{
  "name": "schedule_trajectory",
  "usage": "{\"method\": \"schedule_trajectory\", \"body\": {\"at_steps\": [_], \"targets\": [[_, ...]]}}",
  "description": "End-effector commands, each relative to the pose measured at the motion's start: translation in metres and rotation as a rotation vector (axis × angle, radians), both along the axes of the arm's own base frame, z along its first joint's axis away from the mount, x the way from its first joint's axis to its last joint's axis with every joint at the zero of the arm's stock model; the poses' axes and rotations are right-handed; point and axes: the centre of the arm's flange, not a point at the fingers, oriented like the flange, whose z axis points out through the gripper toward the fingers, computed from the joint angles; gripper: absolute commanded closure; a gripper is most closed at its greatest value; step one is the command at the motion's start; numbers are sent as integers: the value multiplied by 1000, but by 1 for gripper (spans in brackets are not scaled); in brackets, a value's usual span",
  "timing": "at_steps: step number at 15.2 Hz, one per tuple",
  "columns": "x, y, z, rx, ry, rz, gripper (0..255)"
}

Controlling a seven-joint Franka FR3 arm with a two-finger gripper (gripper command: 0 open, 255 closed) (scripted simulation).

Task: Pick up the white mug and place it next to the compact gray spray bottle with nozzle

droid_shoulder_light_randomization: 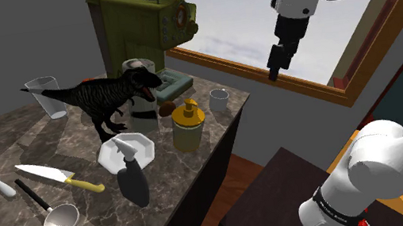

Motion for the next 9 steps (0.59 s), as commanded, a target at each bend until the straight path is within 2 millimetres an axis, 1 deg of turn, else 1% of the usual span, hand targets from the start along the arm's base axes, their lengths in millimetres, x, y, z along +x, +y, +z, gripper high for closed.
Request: {"method": "schedule_trajectory", "body": {"at_steps": [1, 9], "targets": [[0, 0, 0, 0, 0, 0, 0], [74, -38, -65, 14, -4, 4, 0]]}}
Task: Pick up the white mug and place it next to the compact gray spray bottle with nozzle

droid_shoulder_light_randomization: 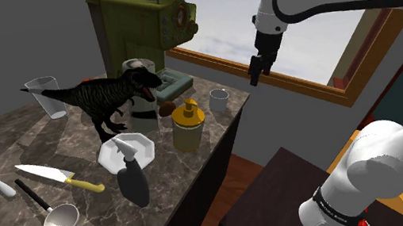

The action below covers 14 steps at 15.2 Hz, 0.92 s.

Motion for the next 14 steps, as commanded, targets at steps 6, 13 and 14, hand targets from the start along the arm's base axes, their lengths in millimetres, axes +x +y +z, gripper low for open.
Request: {"method": "schedule_trajectory", "body": {"at_steps": [6, 13, 14], "targets": [[65, -32, -59, 12, -5, 4, 0], [130, -64, -116, 24, -9, 8, 0], [140, -68, -125, 26, -9, 9, 0]]}}
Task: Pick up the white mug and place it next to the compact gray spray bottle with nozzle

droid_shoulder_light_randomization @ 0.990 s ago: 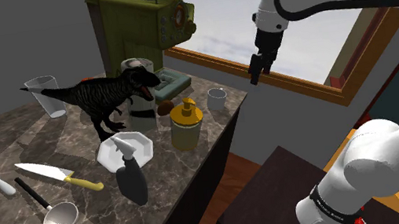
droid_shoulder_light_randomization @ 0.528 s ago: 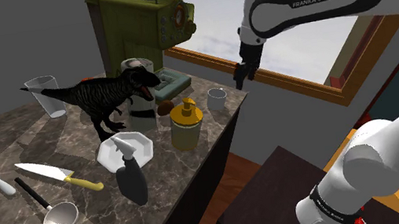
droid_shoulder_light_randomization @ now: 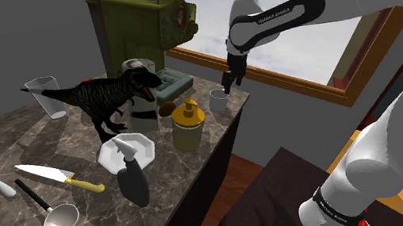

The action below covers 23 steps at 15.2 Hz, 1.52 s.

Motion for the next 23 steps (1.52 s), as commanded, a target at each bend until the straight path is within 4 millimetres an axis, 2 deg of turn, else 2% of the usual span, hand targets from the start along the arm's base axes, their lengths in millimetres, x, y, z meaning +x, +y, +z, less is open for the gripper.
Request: {"method": "schedule_trajectory", "body": {"at_steps": [1, 12, 20, 23], "targets": [[20, -9, -20, 3, -2, 1, 0], [123, -57, -110, 22, -7, 7, 0], [127, -61, -151, 23, -8, 7, 0], [127, -61, -154, 23, -8, 7, 0]]}}
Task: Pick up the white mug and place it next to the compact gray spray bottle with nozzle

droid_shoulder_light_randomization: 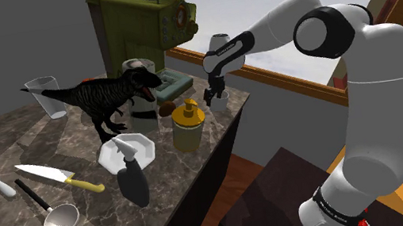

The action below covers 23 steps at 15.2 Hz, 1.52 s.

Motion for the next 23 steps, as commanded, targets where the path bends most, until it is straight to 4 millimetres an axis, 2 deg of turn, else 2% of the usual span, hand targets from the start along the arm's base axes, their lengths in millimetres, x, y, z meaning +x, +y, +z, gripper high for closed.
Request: {"method": "schedule_trajectory", "body": {"at_steps": [1, 5, 6, 15, 23], "targets": [[0, 0, -1, 0, 0, 0, 0], [0, 0, -1, 0, 0, 0, 0], [0, 0, -1, 0, 0, 0, 255], [0, 0, -1, 0, 0, 0, 255], [0, 0, 41, 0, 0, 0, 255]]}}
